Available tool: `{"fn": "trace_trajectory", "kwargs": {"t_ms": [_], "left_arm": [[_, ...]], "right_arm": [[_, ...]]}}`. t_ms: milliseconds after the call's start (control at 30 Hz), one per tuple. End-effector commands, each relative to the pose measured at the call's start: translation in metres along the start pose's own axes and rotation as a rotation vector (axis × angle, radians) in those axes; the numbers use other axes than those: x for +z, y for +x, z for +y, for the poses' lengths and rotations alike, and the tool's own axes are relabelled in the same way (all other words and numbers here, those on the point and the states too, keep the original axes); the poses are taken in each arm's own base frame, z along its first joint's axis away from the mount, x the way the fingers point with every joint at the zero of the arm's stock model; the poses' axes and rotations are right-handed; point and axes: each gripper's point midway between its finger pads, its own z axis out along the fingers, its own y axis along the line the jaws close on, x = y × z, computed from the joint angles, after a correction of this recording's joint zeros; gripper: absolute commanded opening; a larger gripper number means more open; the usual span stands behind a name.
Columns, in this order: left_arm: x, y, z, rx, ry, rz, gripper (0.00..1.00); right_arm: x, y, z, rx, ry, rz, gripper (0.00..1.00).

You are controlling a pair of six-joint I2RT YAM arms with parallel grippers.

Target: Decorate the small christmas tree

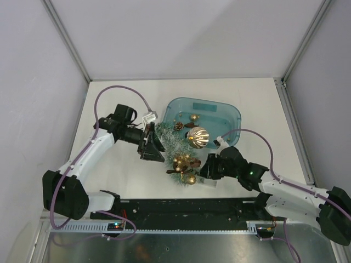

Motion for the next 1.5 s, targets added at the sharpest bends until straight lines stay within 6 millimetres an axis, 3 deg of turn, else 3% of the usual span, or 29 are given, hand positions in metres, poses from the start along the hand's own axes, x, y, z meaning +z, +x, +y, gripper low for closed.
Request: {"fn": "trace_trajectory", "kwargs": {"t_ms": [0,133,267,533,700,800,933,1067,1267,1467], "left_arm": [[-0.016,-0.021,-0.002,0.095,-0.064,-0.047,0.93],[-0.025,-0.023,0.005,0.079,-0.117,-0.064,0.93],[-0.034,-0.024,0.015,0.062,-0.172,-0.066,0.94],[-0.037,-0.025,0.022,0.035,-0.208,-0.055,0.94],[-0.043,-0.029,0.026,0.035,-0.26,-0.052,0.96],[-0.052,-0.035,0.032,0.025,-0.297,-0.068,0.97],[-0.068,-0.043,0.043,0.004,-0.367,-0.094,0.99],[-0.082,-0.046,0.055,-0.016,-0.435,-0.106,1.0],[-0.099,-0.045,0.076,-0.072,-0.513,-0.109,1.0],[-0.109,-0.039,0.09,-0.109,-0.539,-0.115,1.0]], "right_arm": [[-0.013,-0.016,0.012,-0.026,-0.007,-0.047,0.36],[-0.031,-0.028,0.006,-0.028,0.016,-0.092,0.51],[-0.056,-0.057,0.004,-0.031,0.021,-0.188,0.61],[-0.077,-0.099,-0.025,-0.007,0.094,-0.263,0.65],[-0.087,-0.147,-0.036,-0.014,0.108,-0.386,0.66],[-0.084,-0.182,-0.036,-0.022,0.088,-0.446,0.67],[-0.062,-0.223,-0.037,-0.026,0.064,-0.483,0.68],[-0.017,-0.247,-0.043,-0.043,0.062,-0.442,0.7],[0.061,-0.266,-0.061,-0.068,0.109,-0.352,0.73],[0.11,-0.278,-0.078,-0.062,0.17,-0.32,0.74]]}}
